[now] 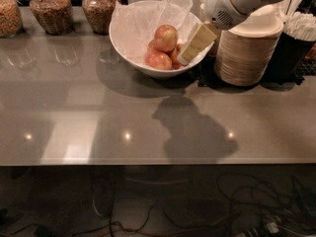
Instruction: Pick apple from white bowl
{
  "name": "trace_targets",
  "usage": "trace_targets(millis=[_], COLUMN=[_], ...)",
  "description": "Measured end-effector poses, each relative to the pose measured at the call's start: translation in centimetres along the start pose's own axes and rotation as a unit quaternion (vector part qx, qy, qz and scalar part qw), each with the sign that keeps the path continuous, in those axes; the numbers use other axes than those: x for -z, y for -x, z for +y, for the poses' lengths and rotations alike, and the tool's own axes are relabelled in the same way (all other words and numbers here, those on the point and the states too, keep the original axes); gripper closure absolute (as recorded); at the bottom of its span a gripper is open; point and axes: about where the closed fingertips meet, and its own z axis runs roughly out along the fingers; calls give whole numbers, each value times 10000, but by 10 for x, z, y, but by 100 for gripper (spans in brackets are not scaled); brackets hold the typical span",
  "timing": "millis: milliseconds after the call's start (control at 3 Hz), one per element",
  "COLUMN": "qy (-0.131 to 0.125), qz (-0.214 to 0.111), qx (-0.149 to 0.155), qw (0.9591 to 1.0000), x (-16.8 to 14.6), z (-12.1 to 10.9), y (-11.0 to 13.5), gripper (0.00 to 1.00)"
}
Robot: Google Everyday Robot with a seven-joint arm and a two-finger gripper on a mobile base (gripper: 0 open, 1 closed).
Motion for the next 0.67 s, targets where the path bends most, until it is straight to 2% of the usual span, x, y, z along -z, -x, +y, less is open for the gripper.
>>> trace_targets(millis=[667], qy=[324], qz=[-525], qx=[-434], qw=[9971], x=[-49], z=[-16], y=[8], gripper=[0])
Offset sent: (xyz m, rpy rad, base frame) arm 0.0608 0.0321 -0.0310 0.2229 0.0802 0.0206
